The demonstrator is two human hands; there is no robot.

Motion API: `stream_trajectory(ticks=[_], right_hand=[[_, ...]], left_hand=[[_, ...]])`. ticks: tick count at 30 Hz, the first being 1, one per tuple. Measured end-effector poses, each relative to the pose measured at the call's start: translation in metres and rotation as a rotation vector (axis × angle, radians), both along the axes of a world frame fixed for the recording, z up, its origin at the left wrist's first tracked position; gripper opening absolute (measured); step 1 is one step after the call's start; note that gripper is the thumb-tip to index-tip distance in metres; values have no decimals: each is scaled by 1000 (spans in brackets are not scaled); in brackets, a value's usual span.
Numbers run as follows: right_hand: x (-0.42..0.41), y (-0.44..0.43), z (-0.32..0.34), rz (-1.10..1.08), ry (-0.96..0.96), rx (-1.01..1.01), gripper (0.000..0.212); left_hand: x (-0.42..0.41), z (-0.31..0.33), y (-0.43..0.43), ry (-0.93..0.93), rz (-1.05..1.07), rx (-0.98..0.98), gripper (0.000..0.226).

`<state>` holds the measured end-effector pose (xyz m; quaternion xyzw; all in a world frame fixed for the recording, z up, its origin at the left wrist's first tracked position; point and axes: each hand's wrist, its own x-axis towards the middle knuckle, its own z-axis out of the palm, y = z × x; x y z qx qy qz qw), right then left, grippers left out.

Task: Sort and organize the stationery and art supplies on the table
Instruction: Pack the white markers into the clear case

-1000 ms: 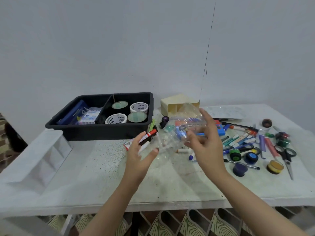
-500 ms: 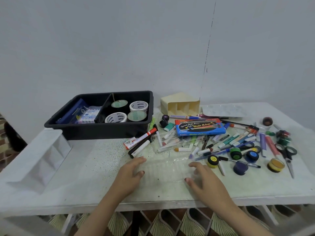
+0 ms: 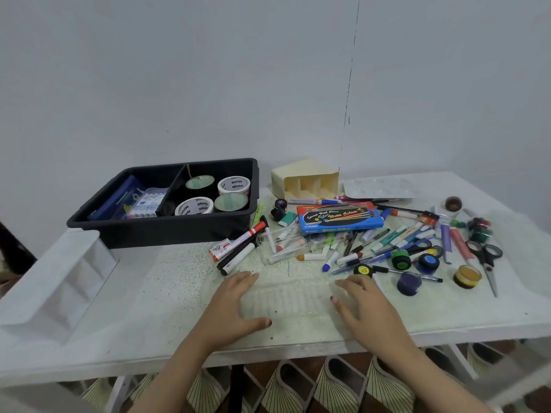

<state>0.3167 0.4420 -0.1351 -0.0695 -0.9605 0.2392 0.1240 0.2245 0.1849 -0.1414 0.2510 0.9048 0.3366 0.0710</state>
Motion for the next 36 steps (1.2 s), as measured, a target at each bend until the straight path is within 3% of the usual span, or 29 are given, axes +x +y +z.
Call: stream_trajectory(ticks=[4, 9, 16, 21, 30, 36], right_hand=[[-3, 19, 5, -189, 132, 27, 23], [-14, 41, 7, -308, -13, 67, 28], [-25, 48, 16, -335, -137, 163, 26], [-18, 50, 20, -300, 26, -75, 50], [-7, 53, 19, -194, 202, -201, 23], [-6, 46, 18, -177, 262, -222, 25]], left_hand=[[-2, 8, 14, 55, 38, 54, 74], [-12, 18, 47, 137, 75, 107, 39], [-23, 19, 104, 116, 1, 58, 30], [-24, 23, 136, 142, -32, -14, 29], [-31, 22, 160, 131, 34, -62, 24], [-36, 24, 162, -10, 100, 33, 23]])
